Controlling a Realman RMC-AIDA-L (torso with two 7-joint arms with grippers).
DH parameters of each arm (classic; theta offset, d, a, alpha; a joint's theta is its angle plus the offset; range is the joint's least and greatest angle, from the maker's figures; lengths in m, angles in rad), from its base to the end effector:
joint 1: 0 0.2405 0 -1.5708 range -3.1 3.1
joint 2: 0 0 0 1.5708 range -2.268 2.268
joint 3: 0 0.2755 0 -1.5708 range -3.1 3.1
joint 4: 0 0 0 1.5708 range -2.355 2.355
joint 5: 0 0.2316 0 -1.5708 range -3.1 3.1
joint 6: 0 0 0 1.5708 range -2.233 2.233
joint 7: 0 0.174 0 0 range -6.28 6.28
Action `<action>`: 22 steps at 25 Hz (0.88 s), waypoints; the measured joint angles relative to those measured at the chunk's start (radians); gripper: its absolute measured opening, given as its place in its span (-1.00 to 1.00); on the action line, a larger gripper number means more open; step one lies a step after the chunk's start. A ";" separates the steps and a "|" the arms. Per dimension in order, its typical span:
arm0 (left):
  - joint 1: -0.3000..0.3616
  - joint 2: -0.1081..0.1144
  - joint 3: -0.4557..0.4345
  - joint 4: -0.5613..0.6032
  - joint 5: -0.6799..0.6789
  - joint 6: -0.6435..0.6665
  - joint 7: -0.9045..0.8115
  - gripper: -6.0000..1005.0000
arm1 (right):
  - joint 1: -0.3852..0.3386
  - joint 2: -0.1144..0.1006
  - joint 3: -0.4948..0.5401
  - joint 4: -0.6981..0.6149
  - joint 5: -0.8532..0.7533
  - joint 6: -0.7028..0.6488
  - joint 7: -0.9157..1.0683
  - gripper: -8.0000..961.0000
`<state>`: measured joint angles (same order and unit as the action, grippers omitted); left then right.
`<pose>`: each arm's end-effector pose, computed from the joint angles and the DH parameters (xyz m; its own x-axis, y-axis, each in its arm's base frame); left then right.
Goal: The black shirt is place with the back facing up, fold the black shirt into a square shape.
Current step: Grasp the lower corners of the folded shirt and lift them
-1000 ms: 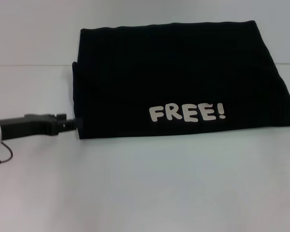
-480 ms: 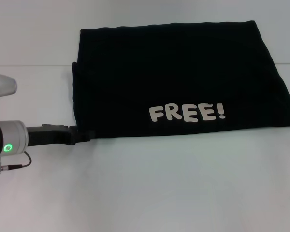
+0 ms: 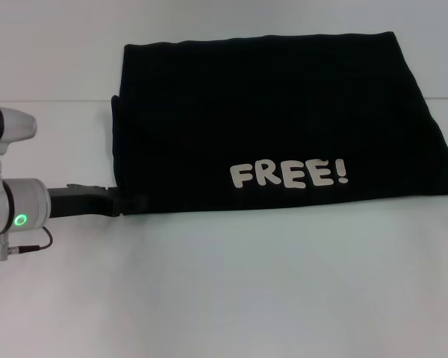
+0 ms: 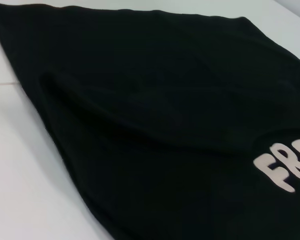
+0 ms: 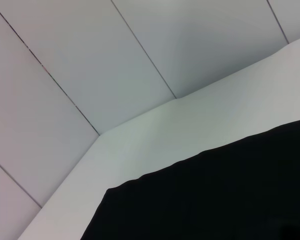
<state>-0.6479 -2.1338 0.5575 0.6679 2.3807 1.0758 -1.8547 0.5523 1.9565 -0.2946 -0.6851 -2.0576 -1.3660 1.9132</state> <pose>-0.3251 0.4298 -0.0449 0.5998 0.6846 0.4142 0.7977 -0.4718 -0.3755 0.3471 0.4197 0.0947 0.3217 -0.5285 -0.7856 -0.9261 -0.3482 -0.1450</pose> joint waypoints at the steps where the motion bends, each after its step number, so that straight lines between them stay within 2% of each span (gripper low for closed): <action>1: -0.001 -0.001 0.008 -0.001 0.000 0.002 0.000 0.28 | 0.000 0.000 0.000 0.000 0.000 0.000 0.001 0.75; 9: -0.007 -0.005 0.054 -0.001 -0.002 0.015 0.000 0.28 | -0.001 0.001 0.000 0.001 -0.001 0.001 0.001 0.75; 22: -0.019 -0.002 0.060 0.008 0.000 0.029 0.000 0.20 | 0.000 0.001 0.000 0.007 -0.001 0.008 0.001 0.74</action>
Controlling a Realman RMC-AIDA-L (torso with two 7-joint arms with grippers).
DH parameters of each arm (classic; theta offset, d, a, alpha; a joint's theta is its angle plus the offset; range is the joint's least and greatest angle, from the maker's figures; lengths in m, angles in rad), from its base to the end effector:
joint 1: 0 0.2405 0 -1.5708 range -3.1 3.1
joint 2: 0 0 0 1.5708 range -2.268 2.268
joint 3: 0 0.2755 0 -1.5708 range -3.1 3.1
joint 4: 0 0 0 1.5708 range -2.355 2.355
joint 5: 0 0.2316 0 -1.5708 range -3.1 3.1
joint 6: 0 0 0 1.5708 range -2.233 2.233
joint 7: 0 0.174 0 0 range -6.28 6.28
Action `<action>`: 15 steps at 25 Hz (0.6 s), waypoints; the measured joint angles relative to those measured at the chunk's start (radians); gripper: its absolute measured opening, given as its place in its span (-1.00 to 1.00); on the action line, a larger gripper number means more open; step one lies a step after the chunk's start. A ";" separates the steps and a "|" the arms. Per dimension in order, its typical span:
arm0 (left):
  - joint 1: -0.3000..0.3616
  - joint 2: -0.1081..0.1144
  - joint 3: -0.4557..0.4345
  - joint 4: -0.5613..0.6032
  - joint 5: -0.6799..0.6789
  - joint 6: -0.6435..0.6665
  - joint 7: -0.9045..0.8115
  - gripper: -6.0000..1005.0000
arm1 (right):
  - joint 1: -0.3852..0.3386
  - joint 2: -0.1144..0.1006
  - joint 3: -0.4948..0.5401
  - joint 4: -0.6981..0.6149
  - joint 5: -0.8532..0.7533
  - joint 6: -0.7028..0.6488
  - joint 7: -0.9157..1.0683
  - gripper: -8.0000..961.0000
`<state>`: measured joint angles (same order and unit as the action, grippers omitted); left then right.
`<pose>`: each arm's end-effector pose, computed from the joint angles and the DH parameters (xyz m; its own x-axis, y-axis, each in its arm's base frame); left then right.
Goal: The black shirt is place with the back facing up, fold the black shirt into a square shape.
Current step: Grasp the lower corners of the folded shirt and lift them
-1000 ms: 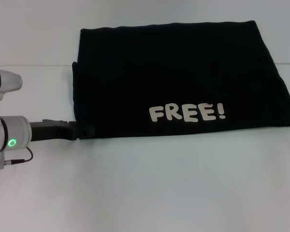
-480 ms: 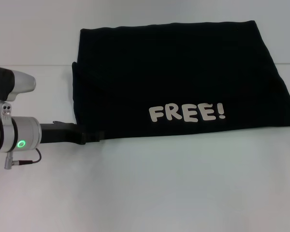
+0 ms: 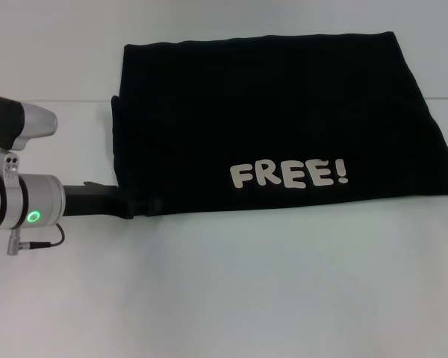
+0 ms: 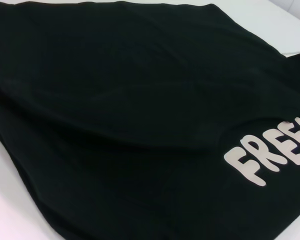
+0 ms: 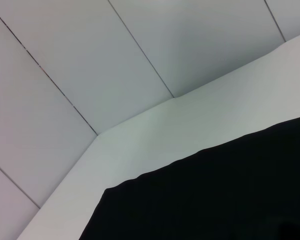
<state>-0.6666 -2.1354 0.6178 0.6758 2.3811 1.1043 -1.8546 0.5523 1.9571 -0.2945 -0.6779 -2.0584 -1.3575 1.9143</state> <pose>-0.3085 0.4319 -0.0534 0.6497 0.6685 0.3620 0.7589 -0.5421 -0.3608 0.3486 0.4199 0.0929 0.3147 -0.5313 -0.7866 -0.9296 -0.3401 -0.1421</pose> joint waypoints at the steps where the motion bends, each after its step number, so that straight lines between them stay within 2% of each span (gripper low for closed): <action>1: 0.000 0.001 0.000 0.000 0.001 -0.002 0.000 0.19 | 0.000 0.000 0.000 0.000 0.000 0.000 0.000 0.74; 4: 0.000 0.003 0.001 0.001 0.016 -0.007 -0.001 0.18 | -0.001 -0.001 0.000 0.000 0.001 0.000 0.000 0.74; 15: -0.011 0.005 0.004 -0.001 0.045 -0.030 -0.011 -0.62 | -0.012 -0.002 0.008 0.000 0.005 -0.008 0.000 0.74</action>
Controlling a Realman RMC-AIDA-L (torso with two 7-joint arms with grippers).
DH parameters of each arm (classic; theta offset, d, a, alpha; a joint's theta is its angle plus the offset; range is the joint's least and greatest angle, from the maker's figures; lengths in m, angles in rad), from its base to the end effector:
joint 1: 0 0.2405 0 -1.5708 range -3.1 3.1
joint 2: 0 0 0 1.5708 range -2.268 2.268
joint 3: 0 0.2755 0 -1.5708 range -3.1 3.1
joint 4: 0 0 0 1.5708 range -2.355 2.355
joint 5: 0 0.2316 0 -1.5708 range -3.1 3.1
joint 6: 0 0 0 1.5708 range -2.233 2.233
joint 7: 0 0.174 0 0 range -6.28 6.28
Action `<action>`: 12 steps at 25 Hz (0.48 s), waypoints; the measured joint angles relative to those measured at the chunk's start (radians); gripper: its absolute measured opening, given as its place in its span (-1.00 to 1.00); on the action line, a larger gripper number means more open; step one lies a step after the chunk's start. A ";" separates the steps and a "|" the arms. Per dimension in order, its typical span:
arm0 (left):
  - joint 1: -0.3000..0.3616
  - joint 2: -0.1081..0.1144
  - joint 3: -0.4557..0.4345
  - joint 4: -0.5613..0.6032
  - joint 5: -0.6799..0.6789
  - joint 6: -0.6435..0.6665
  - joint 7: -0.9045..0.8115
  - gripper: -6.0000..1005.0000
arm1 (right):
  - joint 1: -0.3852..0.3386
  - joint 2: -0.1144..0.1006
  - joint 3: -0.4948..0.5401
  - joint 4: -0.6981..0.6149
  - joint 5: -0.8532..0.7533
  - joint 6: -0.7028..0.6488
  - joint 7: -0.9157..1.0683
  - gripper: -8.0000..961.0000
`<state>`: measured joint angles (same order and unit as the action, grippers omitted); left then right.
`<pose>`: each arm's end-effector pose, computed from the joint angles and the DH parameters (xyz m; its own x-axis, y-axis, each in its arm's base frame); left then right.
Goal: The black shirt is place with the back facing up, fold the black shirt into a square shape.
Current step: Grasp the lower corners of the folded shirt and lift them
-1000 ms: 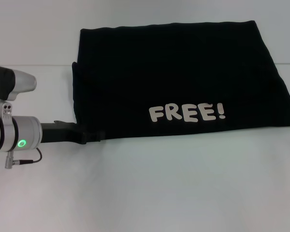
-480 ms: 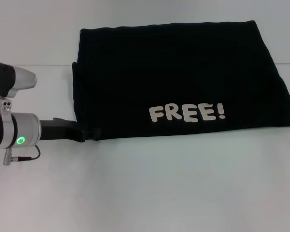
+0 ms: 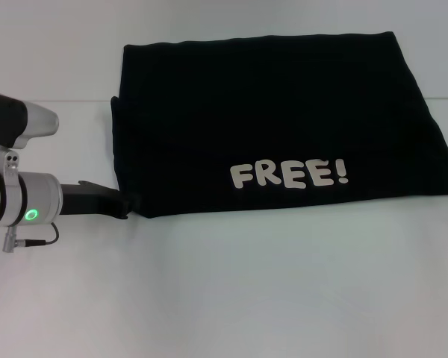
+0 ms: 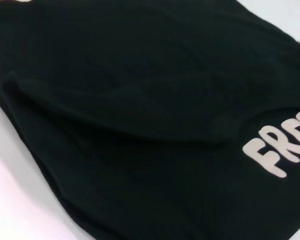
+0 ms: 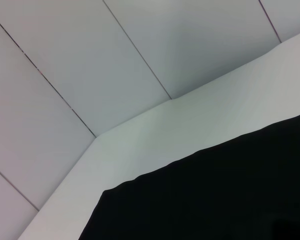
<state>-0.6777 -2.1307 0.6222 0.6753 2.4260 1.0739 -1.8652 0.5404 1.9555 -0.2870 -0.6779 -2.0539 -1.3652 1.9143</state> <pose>-0.3131 0.4364 -0.0507 0.6661 0.6695 0.3288 0.7401 -0.5383 -0.4031 0.3529 0.4154 0.0950 0.3039 -0.5296 -0.7919 -0.9335 -0.3318 -0.1363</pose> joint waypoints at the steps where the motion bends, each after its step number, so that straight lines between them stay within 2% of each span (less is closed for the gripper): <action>1: -0.002 0.000 0.002 -0.001 0.003 -0.005 0.000 -0.69 | -0.001 0.000 0.000 0.000 0.000 0.000 0.000 0.74; 8: -0.006 0.001 0.007 0.007 0.006 -0.009 -0.010 -0.99 | -0.006 -0.002 0.000 0.000 0.000 -0.002 0.000 0.74; 12: 0.005 0.002 0.007 0.039 0.010 0.008 -0.029 -0.96 | -0.010 -0.003 0.000 0.000 0.000 0.001 0.000 0.74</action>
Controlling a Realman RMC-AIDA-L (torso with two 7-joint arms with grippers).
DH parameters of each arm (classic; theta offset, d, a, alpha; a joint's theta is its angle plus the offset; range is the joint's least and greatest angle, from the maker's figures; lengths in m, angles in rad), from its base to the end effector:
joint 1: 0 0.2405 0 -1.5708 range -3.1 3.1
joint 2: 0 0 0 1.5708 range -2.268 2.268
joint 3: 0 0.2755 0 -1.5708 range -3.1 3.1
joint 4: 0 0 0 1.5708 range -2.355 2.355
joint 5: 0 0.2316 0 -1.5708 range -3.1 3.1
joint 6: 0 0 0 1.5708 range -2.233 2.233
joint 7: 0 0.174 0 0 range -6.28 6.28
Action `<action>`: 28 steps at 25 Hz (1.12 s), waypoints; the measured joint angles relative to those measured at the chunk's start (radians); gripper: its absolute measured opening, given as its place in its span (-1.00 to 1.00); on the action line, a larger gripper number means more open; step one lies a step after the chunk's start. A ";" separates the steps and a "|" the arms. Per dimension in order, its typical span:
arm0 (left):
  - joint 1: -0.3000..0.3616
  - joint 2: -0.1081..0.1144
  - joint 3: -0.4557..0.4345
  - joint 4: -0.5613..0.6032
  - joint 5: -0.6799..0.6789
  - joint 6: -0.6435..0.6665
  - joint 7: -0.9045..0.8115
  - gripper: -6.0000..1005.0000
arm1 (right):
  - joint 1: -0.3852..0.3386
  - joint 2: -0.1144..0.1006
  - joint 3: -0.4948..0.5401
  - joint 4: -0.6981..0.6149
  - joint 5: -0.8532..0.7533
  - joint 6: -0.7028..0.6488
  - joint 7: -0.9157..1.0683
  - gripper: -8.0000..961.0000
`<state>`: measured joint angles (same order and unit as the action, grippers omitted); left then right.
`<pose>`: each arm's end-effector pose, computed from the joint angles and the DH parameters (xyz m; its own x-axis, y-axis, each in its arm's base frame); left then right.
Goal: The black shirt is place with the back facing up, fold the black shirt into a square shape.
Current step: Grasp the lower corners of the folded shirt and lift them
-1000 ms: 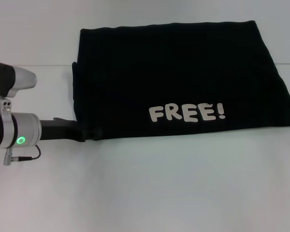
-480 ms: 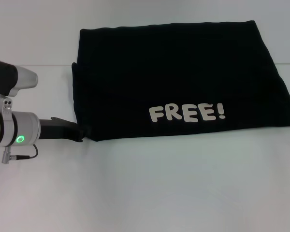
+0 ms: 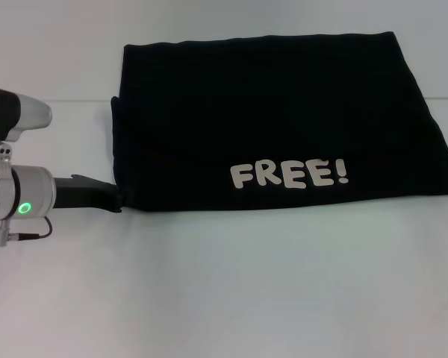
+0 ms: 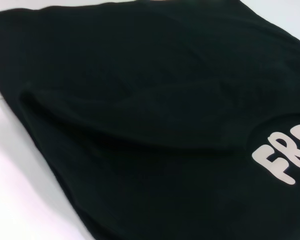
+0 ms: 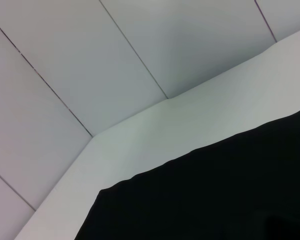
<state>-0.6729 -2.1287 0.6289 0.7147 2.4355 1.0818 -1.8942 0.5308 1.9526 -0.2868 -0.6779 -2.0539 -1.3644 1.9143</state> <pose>-0.3124 0.4401 -0.0406 0.6666 0.6670 0.3328 0.7379 -0.5272 -0.4214 0.3573 0.4123 0.0966 0.3006 -0.5311 -0.7922 -0.9364 -0.3219 -0.1396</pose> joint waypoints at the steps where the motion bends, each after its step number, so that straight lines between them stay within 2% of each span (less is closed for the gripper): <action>1: 0.003 0.000 0.000 0.005 0.001 0.005 -0.002 -0.95 | -0.001 0.000 0.000 0.000 0.000 0.001 0.000 0.74; 15: 0.013 0.001 -0.006 0.015 0.002 0.030 -0.022 -0.86 | -0.002 -0.002 -0.005 0.002 -0.001 0.007 -0.001 0.74; 20: 0.010 0.004 -0.008 0.015 0.002 0.029 -0.069 -0.89 | 0.001 -0.005 -0.007 0.002 0.000 0.006 0.000 0.74; 26: 0.000 0.002 0.011 0.007 0.001 0.025 -0.148 -0.59 | 0.005 -0.007 -0.008 0.002 -0.003 0.005 -0.002 0.74; 28: -0.002 -0.001 0.020 0.006 0.001 0.019 -0.172 -0.40 | 0.005 -0.008 -0.008 0.003 -0.004 0.003 -0.004 0.74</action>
<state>-0.6750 -2.1296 0.6488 0.7206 2.4367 1.1011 -2.0659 0.5363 1.9450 -0.2946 -0.6752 -2.0575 -1.3612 1.9107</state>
